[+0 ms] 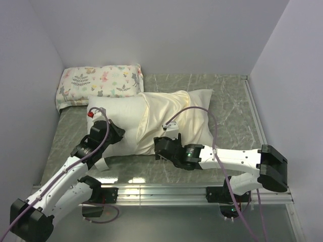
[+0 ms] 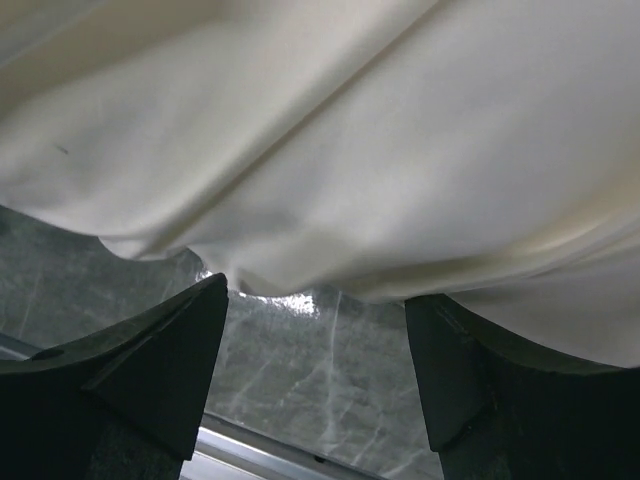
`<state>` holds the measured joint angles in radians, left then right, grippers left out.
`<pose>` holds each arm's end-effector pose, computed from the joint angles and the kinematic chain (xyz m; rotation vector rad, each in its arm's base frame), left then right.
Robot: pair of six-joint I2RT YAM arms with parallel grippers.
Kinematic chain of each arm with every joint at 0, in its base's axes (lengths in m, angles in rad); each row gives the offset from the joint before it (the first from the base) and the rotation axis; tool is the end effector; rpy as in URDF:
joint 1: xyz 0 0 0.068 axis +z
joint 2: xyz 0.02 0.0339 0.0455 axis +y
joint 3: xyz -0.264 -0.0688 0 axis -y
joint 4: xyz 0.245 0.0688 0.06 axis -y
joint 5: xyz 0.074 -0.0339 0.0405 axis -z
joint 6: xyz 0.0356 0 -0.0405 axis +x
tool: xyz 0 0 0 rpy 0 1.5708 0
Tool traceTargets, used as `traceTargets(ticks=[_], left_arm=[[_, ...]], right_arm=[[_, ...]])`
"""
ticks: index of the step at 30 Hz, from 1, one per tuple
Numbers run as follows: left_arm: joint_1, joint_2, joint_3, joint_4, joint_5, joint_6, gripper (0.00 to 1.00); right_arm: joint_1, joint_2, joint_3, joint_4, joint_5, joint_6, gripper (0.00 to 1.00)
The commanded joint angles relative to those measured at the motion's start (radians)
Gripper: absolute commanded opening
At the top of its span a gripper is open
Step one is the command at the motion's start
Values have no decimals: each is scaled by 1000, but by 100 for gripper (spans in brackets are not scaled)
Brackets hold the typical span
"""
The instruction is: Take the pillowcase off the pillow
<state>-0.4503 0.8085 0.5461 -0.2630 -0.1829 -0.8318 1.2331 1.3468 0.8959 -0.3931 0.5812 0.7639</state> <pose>0.1686 -0.0743 0.2442 -0.5162 2.0774 -0.5794 0.1102 0.2548 0.2406 -0.2748 2.2532 0.3557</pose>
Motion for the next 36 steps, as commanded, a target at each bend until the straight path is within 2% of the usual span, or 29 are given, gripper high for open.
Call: traceTargets(ticks=[1, 4, 5, 6, 7, 8, 14, 16, 18, 19, 22, 23, 27, 32, 33, 35, 36], left_arm=[[-11, -2, 23, -111, 8, 20, 1], [-10, -11, 54, -125, 8, 30, 1], [-10, -14, 63, -136, 8, 36, 0], [-11, -14, 74, -146, 7, 40, 0], [-11, -15, 102, -157, -4, 43, 0], [-11, -19, 119, -185, -12, 57, 0], [7, -19, 317, -307, -174, 135, 0], [39, -15, 397, -346, -193, 160, 0], [126, -14, 457, -351, -161, 197, 0], [206, -9, 472, -343, -130, 220, 0], [348, 21, 521, -343, -23, 267, 0], [364, 33, 529, -347, -14, 276, 0], [369, 104, 523, -346, 40, 301, 0], [369, 208, 494, -304, 152, 333, 4], [369, 230, 509, -306, 173, 344, 7], [368, 291, 537, -324, 230, 375, 28], [366, 305, 569, -338, 241, 379, 39]], right_arm=[[6, 23, 23, 112, 83, 61, 76], [5, 51, 29, 85, 104, 68, 52], [5, 52, 31, 71, 118, 74, 26], [5, 49, 32, 33, 134, 80, 13], [2, 42, 31, 14, 161, 83, 3], [-6, 16, 26, -22, 172, 80, 0], [-119, -233, -34, -194, 232, 75, 0], [-257, -376, -61, -225, 203, 28, 0], [-425, -484, -94, -225, 120, -49, 0], [-482, -580, -95, -225, 91, -76, 0], [-570, -702, -17, -286, 43, -138, 0], [-569, -713, 53, -315, 8, -150, 0], [-567, -706, 204, -299, -136, -225, 0], [-554, -510, 439, -285, -247, -284, 0], [-552, -429, 471, -288, -268, -302, 0], [-554, -336, 527, -277, -281, -313, 0], [-554, -239, 532, -264, -282, -322, 0]])
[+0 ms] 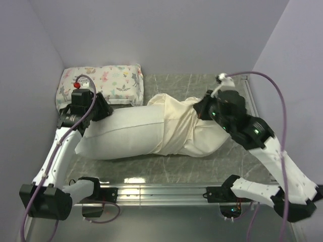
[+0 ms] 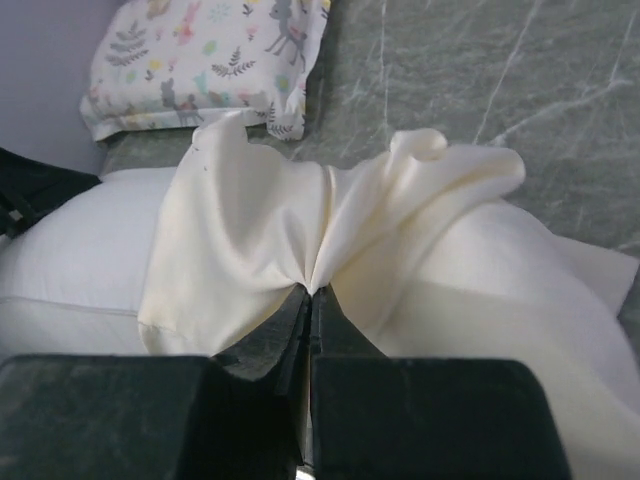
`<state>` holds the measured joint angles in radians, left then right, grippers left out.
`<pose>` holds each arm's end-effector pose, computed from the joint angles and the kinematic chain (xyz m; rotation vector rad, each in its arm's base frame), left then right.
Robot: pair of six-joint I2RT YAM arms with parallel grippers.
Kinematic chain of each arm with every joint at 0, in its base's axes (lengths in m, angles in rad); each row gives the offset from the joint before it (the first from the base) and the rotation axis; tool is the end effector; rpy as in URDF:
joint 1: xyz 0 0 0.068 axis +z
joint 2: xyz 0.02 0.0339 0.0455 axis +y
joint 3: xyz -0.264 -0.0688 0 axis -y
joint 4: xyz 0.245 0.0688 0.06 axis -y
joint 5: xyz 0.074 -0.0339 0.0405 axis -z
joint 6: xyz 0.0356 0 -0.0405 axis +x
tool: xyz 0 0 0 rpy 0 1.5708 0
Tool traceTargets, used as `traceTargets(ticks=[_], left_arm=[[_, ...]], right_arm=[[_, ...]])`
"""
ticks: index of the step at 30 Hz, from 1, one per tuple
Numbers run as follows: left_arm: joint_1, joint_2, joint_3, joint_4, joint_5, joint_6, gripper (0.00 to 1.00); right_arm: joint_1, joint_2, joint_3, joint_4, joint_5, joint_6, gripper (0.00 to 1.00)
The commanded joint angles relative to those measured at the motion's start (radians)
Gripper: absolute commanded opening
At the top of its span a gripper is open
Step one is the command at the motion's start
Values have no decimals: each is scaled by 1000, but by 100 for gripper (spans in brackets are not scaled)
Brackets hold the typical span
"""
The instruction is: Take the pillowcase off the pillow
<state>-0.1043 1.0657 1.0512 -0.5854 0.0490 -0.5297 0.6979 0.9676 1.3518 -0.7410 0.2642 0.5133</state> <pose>0.2271 -0.0255 0.3391 -0.4365 2.1561 -0.4129 0.1412 0.1063 0.4405 -0.0006 1.9549 0.5569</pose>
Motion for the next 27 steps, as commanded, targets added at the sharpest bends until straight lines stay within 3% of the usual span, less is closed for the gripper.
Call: traceTargets(ticks=[1, 4, 9, 14, 16, 21, 27], left_arm=[[11, 54, 78, -13, 35, 85, 58], [-24, 53, 153, -7, 48, 92, 78], [-87, 91, 399, -105, 19, 106, 83], [-146, 37, 455, -126, 23, 83, 88], [-164, 2, 396, -119, 6, 73, 88], [-199, -95, 40, 43, 6, -15, 88], [-328, -130, -261, 243, -46, -145, 92]], right_arm=[[-20, 192, 73, 104, 30, -75, 0], [-37, 417, 44, 195, -2, -67, 0], [-41, 773, 64, 299, -36, -42, 0], [-51, 963, 132, 319, -72, -42, 0], [-51, 977, 115, 337, -85, -39, 0], [-51, 984, 145, 347, -117, -73, 0], [-49, 953, 199, 310, -163, -88, 13]])
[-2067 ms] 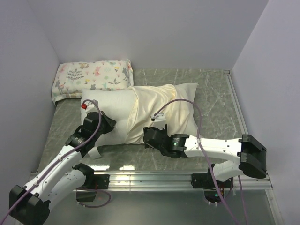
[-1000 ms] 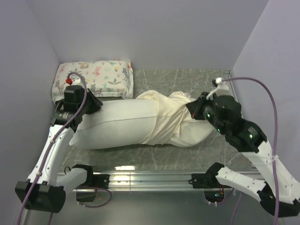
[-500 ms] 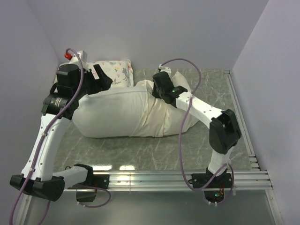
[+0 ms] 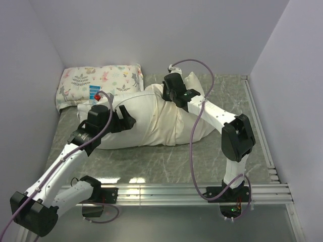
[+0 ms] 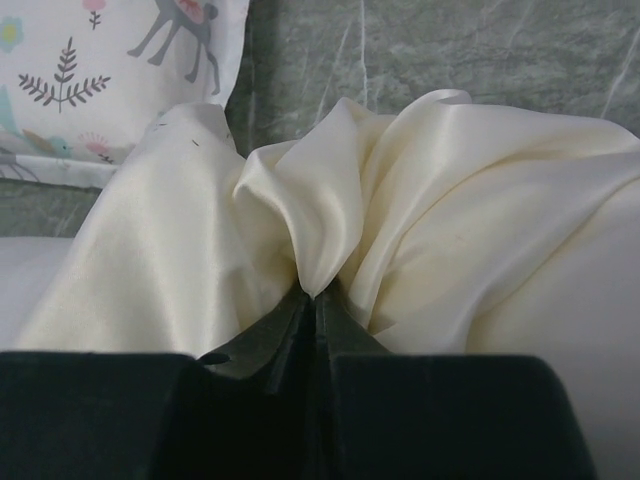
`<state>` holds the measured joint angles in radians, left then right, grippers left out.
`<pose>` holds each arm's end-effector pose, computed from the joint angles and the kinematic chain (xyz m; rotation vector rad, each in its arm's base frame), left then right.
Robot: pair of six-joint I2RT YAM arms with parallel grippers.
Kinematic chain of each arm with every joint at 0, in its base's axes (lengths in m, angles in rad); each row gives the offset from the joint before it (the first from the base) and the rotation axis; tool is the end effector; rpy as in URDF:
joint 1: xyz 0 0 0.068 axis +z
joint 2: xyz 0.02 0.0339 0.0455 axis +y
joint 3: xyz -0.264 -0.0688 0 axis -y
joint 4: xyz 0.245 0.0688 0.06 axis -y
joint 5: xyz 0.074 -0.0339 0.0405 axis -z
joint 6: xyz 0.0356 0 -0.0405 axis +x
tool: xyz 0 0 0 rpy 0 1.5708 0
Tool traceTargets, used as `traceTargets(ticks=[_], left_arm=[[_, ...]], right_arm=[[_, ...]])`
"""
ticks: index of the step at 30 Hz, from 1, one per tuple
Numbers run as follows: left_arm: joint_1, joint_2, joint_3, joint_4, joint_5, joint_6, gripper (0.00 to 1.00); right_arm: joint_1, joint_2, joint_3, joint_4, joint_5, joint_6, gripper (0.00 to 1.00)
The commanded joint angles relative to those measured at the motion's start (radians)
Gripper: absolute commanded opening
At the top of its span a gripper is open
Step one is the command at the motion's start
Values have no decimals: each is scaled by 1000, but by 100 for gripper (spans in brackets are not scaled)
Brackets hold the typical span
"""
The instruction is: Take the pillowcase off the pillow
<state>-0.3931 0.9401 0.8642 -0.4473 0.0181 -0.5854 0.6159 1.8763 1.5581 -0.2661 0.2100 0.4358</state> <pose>0.1920 -0.0803 0.3132 -0.1955 2.1439 -0.6016 0.3648 0.2491 0.2856 -0.0724 2.1646 0.3864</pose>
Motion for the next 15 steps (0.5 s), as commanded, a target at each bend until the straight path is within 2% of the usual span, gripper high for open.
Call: traceTargets(ticks=[1, 3, 5, 7, 8, 9, 11, 12, 15], left_arm=[[-58, 23, -89, 126, -15, -100, 93], [-67, 69, -119, 159, -50, -108, 93], [-85, 153, -134, 205, -69, -120, 89], [-104, 243, -139, 237, -92, -132, 66], [-107, 273, -139, 240, -113, -134, 52], [-113, 320, -139, 242, -125, -133, 27], [-115, 351, -142, 242, -142, -131, 3], [-115, 362, -143, 240, -164, -133, 0], [-115, 358, -145, 230, -188, -137, 0]], right_arm=[[33, 43, 5, -171, -118, -14, 15], [47, 29, 7, -174, -126, -14, 17], [56, 14, 8, -185, -120, -22, 20], [65, 0, 11, -197, -109, -26, 25], [68, -26, 11, -209, -92, -32, 30], [67, -43, 8, -216, -78, -35, 42], [64, -113, 7, -234, -45, -54, 54], [65, -141, 14, -240, -11, -58, 62], [65, -265, 31, -262, 46, -80, 74]])
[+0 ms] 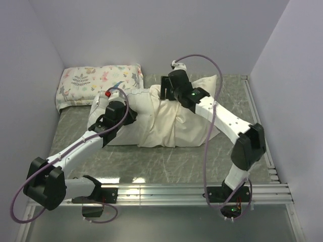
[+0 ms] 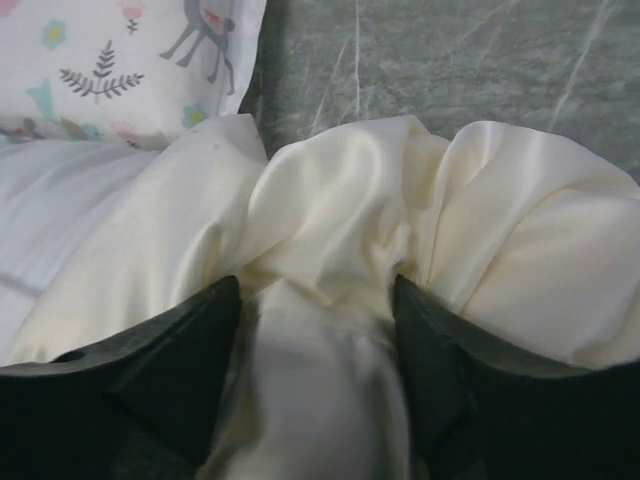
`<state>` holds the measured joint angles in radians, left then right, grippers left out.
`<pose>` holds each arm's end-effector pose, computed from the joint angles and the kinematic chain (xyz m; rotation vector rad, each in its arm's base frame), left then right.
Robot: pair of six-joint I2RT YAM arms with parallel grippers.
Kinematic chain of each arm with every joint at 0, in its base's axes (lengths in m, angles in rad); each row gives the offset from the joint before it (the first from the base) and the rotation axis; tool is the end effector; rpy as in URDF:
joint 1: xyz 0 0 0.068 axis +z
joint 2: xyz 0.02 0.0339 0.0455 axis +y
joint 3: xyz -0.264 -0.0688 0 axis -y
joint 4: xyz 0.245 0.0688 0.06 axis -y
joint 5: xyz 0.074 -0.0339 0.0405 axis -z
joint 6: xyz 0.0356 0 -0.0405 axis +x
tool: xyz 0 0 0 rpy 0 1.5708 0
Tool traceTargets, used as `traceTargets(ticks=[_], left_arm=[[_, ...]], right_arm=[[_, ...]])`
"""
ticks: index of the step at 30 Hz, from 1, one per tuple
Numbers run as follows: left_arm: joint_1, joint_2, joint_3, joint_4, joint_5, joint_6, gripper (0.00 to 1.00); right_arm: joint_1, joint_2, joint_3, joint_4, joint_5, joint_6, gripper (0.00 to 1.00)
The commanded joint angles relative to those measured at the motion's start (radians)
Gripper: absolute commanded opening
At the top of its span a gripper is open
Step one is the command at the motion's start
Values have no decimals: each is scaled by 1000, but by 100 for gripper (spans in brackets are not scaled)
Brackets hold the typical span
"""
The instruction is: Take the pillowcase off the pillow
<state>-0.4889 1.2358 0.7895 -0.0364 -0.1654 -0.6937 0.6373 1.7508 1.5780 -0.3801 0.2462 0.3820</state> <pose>0.2471 -0.1248 0.2606 -0.3182 2.0701 -0.5614 0.3357 0.2378 0.3332 -0.1247 2.1210 0.3481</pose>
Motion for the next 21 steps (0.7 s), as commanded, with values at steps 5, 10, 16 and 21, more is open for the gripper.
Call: traceTargets(ticks=[5, 10, 16, 21], left_arm=[[-19, 83, -15, -223, -25, -18, 0], [-19, 100, 27, -247, -20, -4, 0], [-19, 82, 53, -273, -19, 6, 0], [-19, 61, 68, -298, -25, 11, 0]], right_arm=[[82, -365, -1, -164, 51, -46, 82], [177, -548, -267, -111, 163, -17, 87], [205, -617, -639, 105, 113, 20, 89], [240, -475, -665, 191, 128, 31, 87]])
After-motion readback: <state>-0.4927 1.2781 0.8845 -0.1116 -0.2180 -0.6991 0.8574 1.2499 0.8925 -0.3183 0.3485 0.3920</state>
